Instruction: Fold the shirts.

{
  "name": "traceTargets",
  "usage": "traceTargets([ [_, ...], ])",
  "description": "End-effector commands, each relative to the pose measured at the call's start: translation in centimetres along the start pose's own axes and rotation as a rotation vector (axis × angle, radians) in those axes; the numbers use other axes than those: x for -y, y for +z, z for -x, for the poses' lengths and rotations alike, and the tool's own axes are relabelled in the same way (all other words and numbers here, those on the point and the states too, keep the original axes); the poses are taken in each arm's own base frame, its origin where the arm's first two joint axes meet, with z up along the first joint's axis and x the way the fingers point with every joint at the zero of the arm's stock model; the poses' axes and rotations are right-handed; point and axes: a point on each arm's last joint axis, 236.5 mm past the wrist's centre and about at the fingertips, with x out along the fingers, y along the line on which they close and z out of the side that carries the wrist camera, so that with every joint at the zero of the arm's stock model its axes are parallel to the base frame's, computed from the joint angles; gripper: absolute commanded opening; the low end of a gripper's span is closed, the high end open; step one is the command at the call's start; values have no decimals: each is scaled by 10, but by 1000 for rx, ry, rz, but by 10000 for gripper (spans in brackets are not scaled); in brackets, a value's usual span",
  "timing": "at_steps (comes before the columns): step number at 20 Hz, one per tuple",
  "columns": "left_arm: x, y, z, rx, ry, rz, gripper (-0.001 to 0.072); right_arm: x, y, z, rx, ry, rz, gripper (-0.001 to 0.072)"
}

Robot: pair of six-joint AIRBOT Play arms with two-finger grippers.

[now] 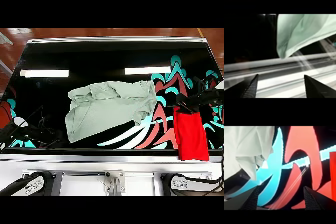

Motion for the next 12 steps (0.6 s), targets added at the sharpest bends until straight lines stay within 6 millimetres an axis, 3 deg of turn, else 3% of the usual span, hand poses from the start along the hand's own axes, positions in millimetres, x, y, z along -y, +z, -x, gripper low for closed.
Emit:
traceTargets([
  [1, 6, 23, -10, 132, -55, 35, 720, -9, -2, -6, -8, 13, 15, 663],
  [6, 11, 48, -16, 239, -1, -24, 720, -10, -4, -6, -15, 18, 5, 663],
  [10, 25, 44, -39, 196, -19, -29, 718, -10, -3, -6, -13, 17, -18, 663],
  [11, 25, 40, -45, 172, -19, -27, 659, -10, -3, -6, -10, 16, -22, 663],
  [12, 26, 37, -49, 155, -22, -21, 453, -10, -1, -6, -6, 15, -29, 663],
])
